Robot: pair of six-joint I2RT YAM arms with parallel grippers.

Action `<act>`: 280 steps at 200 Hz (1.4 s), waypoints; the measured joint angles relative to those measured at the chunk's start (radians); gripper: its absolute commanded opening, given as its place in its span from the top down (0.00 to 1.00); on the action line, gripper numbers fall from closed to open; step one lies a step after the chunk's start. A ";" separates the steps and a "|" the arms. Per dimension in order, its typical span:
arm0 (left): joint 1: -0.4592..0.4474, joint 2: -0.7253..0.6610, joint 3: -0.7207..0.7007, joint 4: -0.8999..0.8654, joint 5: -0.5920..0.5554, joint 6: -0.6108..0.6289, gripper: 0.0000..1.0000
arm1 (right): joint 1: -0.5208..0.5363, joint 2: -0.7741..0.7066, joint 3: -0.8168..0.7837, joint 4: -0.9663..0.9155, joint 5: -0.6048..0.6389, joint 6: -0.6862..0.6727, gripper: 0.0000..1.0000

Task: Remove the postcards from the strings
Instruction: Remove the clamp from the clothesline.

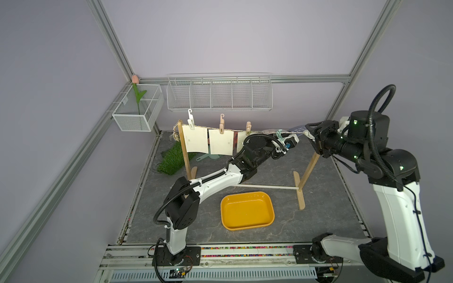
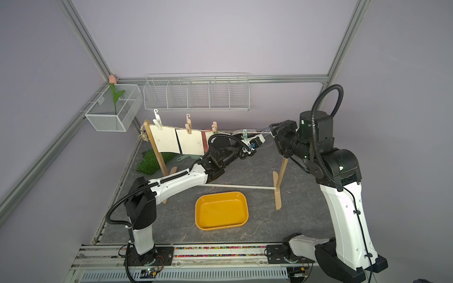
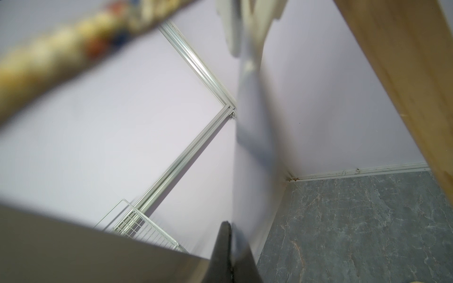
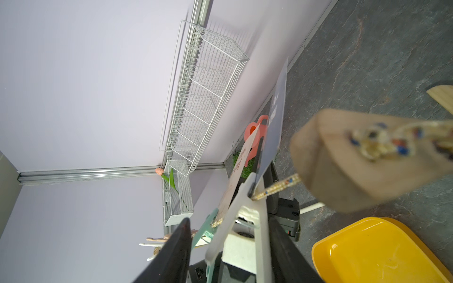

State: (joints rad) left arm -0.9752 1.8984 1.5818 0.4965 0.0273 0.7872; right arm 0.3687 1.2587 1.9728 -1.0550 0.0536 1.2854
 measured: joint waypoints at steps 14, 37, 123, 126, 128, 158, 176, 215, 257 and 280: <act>0.000 -0.002 0.000 0.000 0.000 0.000 0.97 | 0.000 0.000 -0.002 -0.003 0.000 -0.005 0.57; 0.000 -0.002 0.000 0.000 0.000 -0.001 0.97 | 0.000 -0.001 -0.003 -0.007 0.000 -0.014 0.62; 0.006 -0.002 -0.001 -0.001 0.006 -0.001 1.00 | 0.000 -0.002 -0.004 -0.023 0.002 -0.034 0.76; 0.006 -0.002 -0.001 -0.001 0.007 -0.001 1.00 | 0.000 -0.003 -0.004 -0.023 0.002 -0.034 0.76; 0.006 -0.002 -0.001 -0.001 0.008 -0.001 1.00 | 0.000 -0.003 -0.004 -0.023 0.002 -0.034 0.76; 0.006 -0.002 -0.005 0.000 0.016 -0.002 1.00 | 0.001 -0.011 -0.003 -0.027 0.002 -0.041 0.76; 0.006 -0.002 -0.016 0.000 0.021 -0.002 1.00 | 0.001 -0.021 -0.003 -0.036 0.002 -0.049 0.76; 0.006 -0.002 -0.038 -0.007 0.031 -0.002 1.00 | 0.001 -0.049 0.000 -0.065 -0.001 -0.067 0.76; 0.001 -0.003 -0.082 -0.008 0.033 0.004 1.00 | 0.000 -0.068 0.008 -0.077 -0.024 -0.100 0.76; -0.020 -0.012 -0.126 -0.011 0.022 0.018 1.00 | 0.000 -0.094 -0.006 -0.070 -0.046 -0.127 0.75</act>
State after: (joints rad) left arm -0.9955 1.8866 1.4559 0.4854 0.0494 0.8051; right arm 0.3691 1.1648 1.9667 -1.1248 0.0078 1.1587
